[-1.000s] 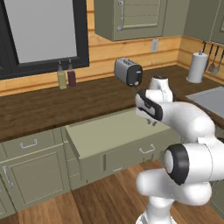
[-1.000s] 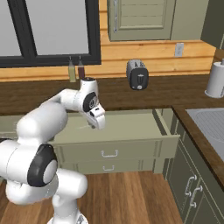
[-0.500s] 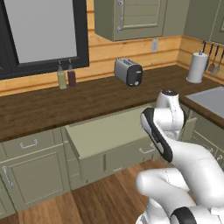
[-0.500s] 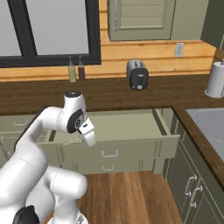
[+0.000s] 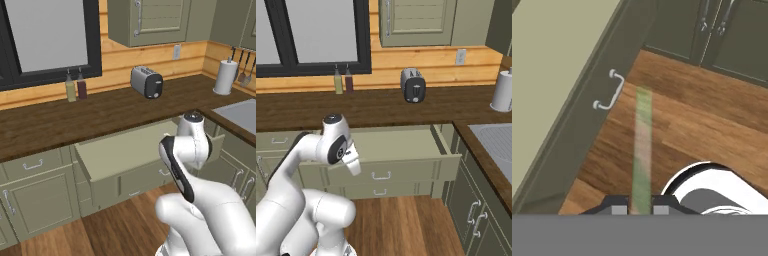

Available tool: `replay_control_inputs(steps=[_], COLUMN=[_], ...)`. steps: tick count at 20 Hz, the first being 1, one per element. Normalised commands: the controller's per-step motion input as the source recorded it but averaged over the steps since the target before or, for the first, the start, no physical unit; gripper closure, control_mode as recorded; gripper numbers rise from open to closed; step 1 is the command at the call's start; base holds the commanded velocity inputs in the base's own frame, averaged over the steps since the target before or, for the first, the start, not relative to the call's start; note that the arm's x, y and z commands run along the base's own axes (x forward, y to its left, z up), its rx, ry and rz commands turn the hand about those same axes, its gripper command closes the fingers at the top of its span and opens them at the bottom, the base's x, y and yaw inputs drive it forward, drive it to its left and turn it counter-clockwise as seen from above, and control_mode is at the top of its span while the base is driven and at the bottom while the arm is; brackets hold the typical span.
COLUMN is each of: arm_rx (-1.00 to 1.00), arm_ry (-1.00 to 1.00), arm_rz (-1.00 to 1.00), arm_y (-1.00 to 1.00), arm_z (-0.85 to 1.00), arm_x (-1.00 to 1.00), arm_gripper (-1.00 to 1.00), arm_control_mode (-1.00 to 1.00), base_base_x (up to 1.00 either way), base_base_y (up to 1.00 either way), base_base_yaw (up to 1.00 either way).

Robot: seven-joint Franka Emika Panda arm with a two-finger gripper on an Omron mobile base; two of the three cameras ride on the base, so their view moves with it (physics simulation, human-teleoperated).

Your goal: Take a straw from the drawer in front and place it inside the glass cup on the dining counter.

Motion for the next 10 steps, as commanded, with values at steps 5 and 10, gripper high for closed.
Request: replay_control_inputs(steps=[5, 10], arm_rx=[0.00, 0.00], arm_ry=[-0.11, -0.09], arm_rz=[-0.09, -0.09], arm_y=[0.00, 0.03], arm_z=[0.17, 0.06], arm_x=[0.00, 0.00], arm_gripper=[1.00, 1.00], arm_control_mode=[-1.00, -1.00], base_base_x=[0.00, 0.00], base_base_y=[0.00, 0.00], base_base_yaw=[0.00, 0.00])
